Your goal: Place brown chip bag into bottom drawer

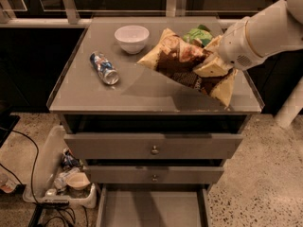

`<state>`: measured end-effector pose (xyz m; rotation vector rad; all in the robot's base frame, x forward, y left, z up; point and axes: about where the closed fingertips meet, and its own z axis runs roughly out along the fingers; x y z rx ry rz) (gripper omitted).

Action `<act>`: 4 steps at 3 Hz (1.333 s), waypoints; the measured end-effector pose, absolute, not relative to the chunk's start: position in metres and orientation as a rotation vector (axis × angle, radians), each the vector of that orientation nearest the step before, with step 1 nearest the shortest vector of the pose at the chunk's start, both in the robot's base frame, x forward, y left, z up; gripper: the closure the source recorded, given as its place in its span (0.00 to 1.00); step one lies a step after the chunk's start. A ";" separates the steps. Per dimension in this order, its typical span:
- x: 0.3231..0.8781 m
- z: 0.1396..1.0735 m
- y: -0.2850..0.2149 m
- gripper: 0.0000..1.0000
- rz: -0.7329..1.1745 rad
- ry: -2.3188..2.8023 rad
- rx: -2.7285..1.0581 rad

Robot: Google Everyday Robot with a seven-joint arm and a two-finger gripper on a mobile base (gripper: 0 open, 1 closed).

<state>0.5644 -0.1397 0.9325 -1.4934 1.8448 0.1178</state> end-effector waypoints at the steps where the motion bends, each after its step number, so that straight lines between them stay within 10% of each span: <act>1: 0.533 0.928 -0.153 1.00 0.121 1.843 -1.493; 4: 0.462 0.916 -0.170 1.00 0.163 1.822 -1.479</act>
Offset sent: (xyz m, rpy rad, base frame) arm -0.1216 -0.0652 -0.0234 0.0505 0.0303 -0.0425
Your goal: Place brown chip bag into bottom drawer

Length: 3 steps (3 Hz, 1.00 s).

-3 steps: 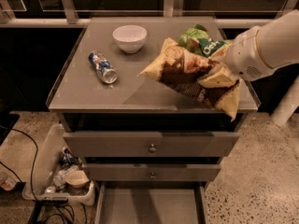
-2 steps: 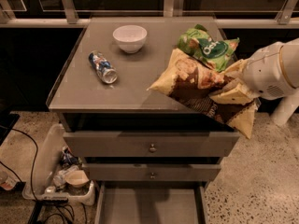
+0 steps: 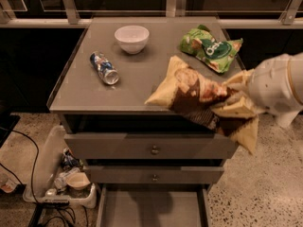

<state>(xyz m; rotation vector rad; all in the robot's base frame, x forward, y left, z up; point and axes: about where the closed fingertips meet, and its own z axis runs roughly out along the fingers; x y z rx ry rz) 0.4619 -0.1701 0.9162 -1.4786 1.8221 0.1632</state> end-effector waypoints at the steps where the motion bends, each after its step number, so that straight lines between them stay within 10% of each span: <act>1: 0.400 0.896 -0.155 1.00 0.211 1.768 -1.503; 3: 0.356 0.778 -0.130 1.00 0.342 1.684 -1.504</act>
Offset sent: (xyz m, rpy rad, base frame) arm -0.1495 0.0223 -0.0925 0.1200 0.0011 0.0936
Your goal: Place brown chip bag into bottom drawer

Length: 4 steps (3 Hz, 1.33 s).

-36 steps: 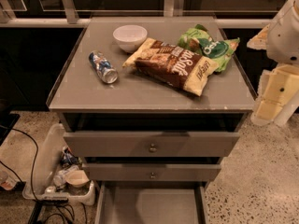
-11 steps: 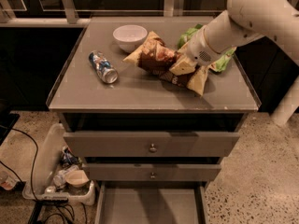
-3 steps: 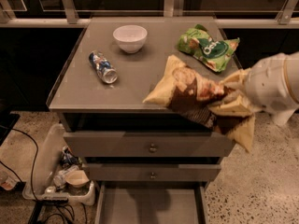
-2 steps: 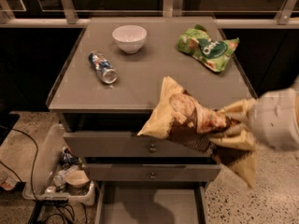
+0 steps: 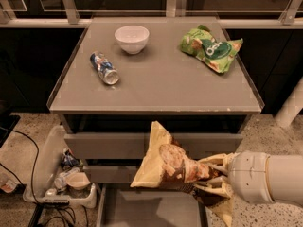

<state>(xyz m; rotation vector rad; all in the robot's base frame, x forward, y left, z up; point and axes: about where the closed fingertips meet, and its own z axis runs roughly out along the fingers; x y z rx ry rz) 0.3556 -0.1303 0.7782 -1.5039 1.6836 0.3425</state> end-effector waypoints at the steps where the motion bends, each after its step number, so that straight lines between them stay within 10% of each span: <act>1: 0.356 0.778 -0.130 1.00 0.342 1.684 -1.504; 4: 0.366 0.701 -0.141 1.00 0.334 1.714 -1.463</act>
Offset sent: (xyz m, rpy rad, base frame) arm 0.0018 -0.0025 -0.0302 -0.0010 0.0366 -0.0138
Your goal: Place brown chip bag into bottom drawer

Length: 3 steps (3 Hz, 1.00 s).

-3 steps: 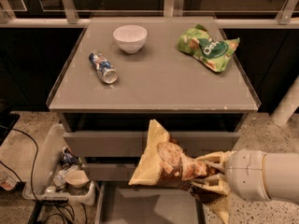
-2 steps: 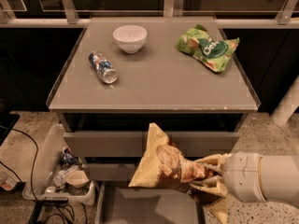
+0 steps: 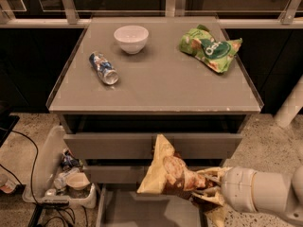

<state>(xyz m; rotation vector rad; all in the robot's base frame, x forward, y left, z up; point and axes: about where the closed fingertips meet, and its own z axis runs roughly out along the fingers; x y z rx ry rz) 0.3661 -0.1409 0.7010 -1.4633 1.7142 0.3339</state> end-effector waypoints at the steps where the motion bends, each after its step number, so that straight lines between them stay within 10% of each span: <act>1: 0.376 0.648 -0.152 1.00 0.287 1.728 -1.447; 3: 0.387 0.545 -0.174 1.00 0.301 1.835 -1.412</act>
Offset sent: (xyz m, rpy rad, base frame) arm 0.0187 -0.0373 -0.1745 -0.0287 0.0319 -0.1289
